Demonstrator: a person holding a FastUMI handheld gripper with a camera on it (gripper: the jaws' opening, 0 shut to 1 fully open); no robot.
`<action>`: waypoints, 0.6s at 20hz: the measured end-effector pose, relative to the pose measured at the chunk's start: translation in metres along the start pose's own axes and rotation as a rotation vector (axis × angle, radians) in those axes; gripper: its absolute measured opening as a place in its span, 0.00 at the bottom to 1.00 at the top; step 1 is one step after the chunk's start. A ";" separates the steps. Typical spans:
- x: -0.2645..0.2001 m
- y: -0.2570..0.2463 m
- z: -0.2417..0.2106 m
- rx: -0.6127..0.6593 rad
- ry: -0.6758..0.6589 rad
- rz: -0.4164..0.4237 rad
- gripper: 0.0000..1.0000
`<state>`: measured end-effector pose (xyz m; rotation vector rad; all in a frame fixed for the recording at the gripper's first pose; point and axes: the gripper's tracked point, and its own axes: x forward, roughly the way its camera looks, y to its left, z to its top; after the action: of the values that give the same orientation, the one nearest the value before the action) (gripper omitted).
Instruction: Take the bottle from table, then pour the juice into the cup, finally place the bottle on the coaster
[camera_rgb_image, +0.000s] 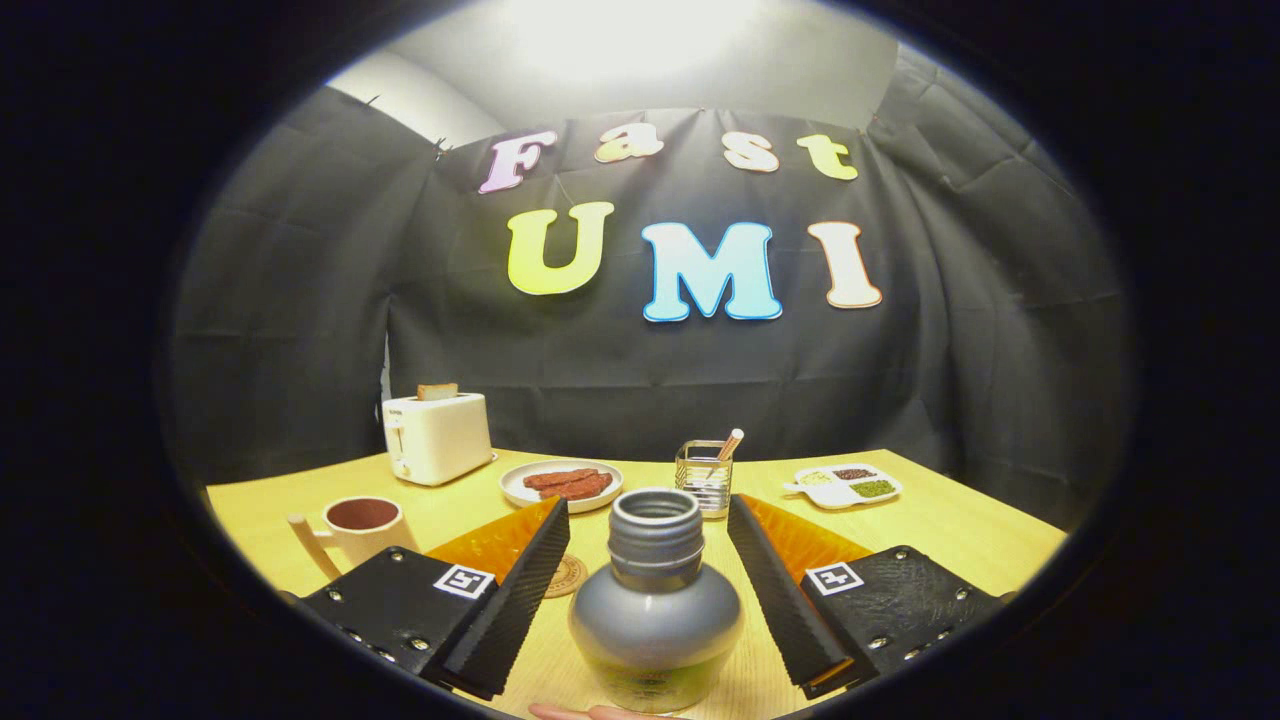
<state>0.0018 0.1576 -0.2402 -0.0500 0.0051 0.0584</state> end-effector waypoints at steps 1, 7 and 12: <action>0.001 0.002 -0.003 0.000 -0.006 0.000 0.98; 0.009 0.001 -0.018 0.026 -0.016 -0.024 0.98; 0.015 -0.005 -0.030 0.051 0.009 -0.043 0.98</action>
<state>0.0171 0.1521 -0.2697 0.0002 0.0147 0.0148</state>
